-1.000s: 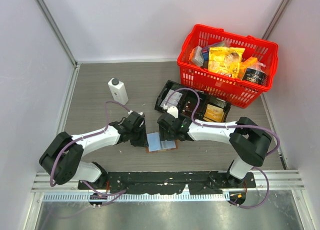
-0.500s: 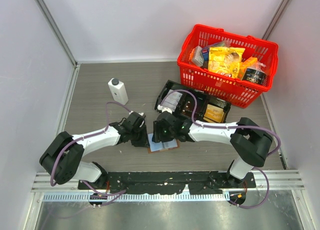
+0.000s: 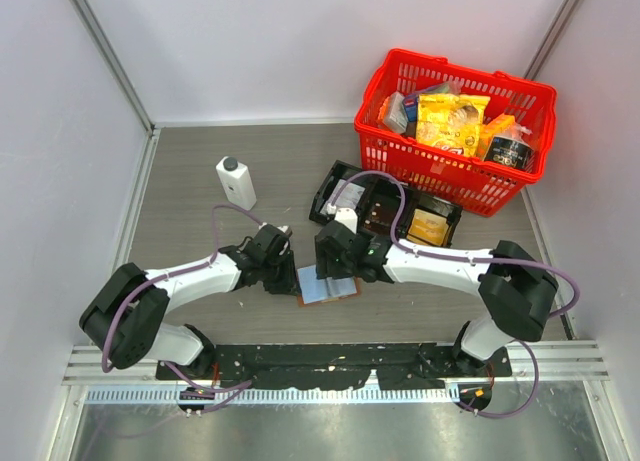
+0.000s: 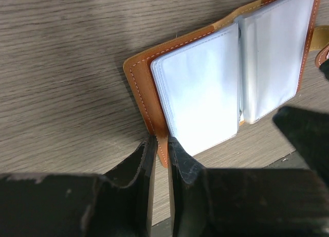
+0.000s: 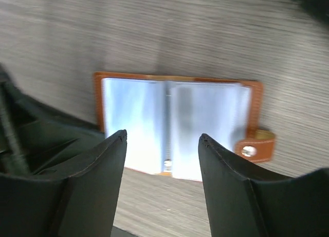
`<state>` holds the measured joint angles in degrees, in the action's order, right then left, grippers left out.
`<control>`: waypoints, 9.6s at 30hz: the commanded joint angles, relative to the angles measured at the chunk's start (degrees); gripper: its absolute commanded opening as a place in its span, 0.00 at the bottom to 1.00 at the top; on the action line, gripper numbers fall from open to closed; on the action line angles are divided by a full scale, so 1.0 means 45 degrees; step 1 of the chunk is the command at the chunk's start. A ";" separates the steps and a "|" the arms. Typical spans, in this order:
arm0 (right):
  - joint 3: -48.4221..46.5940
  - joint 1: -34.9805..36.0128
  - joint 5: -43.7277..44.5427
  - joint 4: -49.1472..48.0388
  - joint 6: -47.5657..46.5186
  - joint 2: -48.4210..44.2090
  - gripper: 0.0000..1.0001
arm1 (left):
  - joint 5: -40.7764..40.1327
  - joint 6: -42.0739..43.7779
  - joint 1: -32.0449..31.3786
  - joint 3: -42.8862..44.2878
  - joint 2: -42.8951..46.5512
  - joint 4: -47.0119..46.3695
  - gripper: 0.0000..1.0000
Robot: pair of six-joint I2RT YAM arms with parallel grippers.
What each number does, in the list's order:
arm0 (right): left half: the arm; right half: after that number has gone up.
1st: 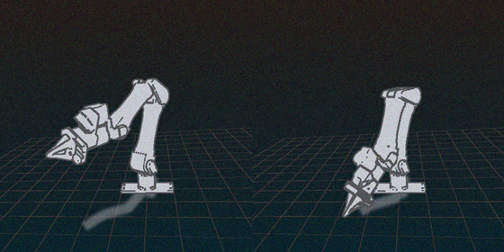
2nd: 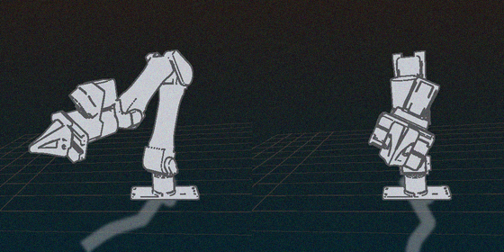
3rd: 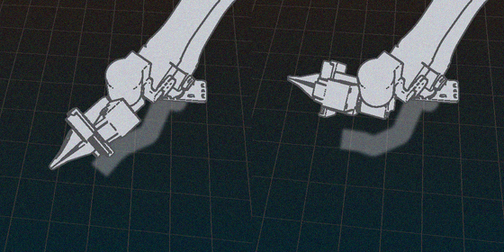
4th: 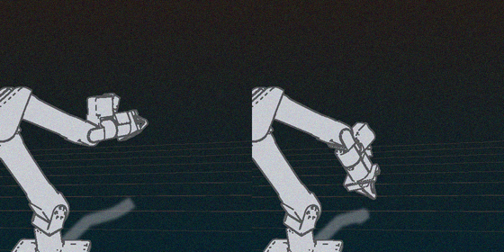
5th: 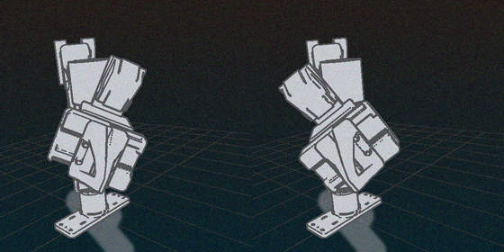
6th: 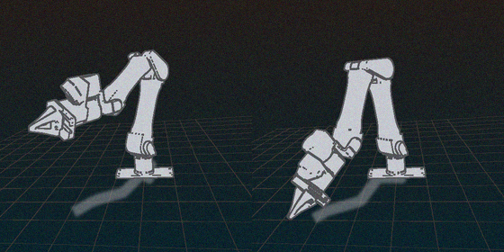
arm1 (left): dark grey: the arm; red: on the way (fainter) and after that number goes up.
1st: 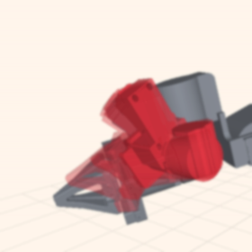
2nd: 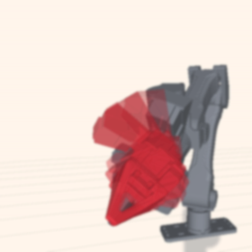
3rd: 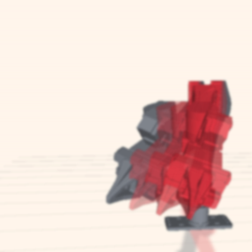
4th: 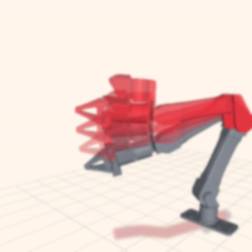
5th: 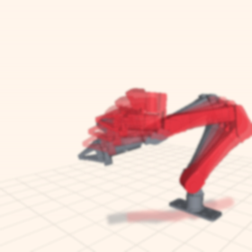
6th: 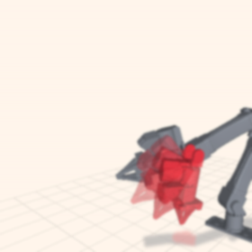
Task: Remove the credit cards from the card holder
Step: Remove the credit card from the card holder.
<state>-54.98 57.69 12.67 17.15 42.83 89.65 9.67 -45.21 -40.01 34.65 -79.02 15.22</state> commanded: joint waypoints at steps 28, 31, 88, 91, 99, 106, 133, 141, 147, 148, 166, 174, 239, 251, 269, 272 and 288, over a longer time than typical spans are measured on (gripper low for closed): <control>-0.0087 -0.0359 0.0018 -0.0041 -0.0767 0.0861 0.59 | -0.0040 -0.0012 -0.0035 -0.0162 -0.0173 -0.0043 0.18; -0.0203 -0.0339 -0.0178 0.0017 -0.0807 0.0509 0.58 | -0.0059 0.0008 -0.0054 -0.0142 -0.0193 -0.0004 0.18; 0.5127 -0.2996 -0.6545 -0.8770 0.0873 -0.0273 0.50 | 0.0293 -0.0461 -0.0035 0.1127 -0.0680 -0.1001 0.19; 0.5439 -0.2996 -0.6681 -0.9315 0.0990 -0.0195 0.45 | 0.0097 -0.0364 -0.0035 0.1127 -0.1071 -0.0728 0.18; 0.6163 -0.3035 -0.7111 -1.0840 0.1224 0.0020 0.30 | -0.0567 -0.0129 -0.0035 0.1127 -0.1950 0.0073 0.12; 0.6924 -0.3191 -0.7287 -1.2344 0.1459 0.0176 0.17 | -0.0840 -0.0012 -0.0035 0.1049 -0.2166 0.0308 0.04; 0.6926 -0.4500 -0.8165 -1.1290 0.0755 -0.0879 0.26 | -0.0958 0.0008 0.0004 0.0756 -0.1385 0.0289 0.00; 0.6359 -0.4480 -0.8459 -1.1955 0.0892 0.0097 0.35 | -0.0743 -0.0031 0.0004 0.0717 -0.1482 0.0016 0.00; 0.6300 -0.4461 -0.8615 -1.2150 0.0873 0.0838 0.35 | -0.0685 -0.0090 -0.0015 0.0678 -0.1560 -0.0082 0.00; 0.6377 -0.4461 -0.8751 -1.2344 0.0931 0.0937 0.35 | -0.0684 -0.0090 0.0004 0.0678 -0.1580 -0.0102 0.00; 0.7491 -0.4734 -0.9846 -1.5490 0.2065 0.2325 0.13 | -0.0880 -0.0031 0.0082 0.0678 -0.1619 0.0152 0.00; 0.7686 -0.5280 -1.0412 -1.5822 0.2006 0.2364 0.02 | -0.0880 -0.0051 0.0180 0.0464 -0.1385 0.0074 0.00; 0.7139 -0.6043 -1.0900 -1.3654 0.1283 0.1993 0.04 | -0.0703 0.1004 -0.0211 0.2143 -0.2791 0.0464 0.00; 0.7491 -0.6101 -1.1096 -1.4494 0.1674 0.2032 0.13 | -0.0821 0.0906 -0.0230 0.2123 -0.2927 0.0523 0.00; 0.7492 -0.6044 -1.0803 -1.3986 0.1498 0.1406 0.15 | -0.0723 0.0926 -0.0230 0.2045 -0.3201 0.0406 0.00; 0.7394 -0.6024 -1.0783 -1.4083 0.1615 0.1679 0.22 | -0.0685 0.0945 -0.0230 0.2104 -0.3259 0.0387 0.00; 0.7374 -0.5828 -1.0920 -1.5216 0.2103 0.2579 0.02 | -0.0489 0.0946 -0.0230 0.2123 -0.3416 0.0269 0.00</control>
<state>-21.32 31.33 -36.84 -49.28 52.62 100.75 11.00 -43.03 -40.93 45.74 -91.46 10.74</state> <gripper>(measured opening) 0.088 0.010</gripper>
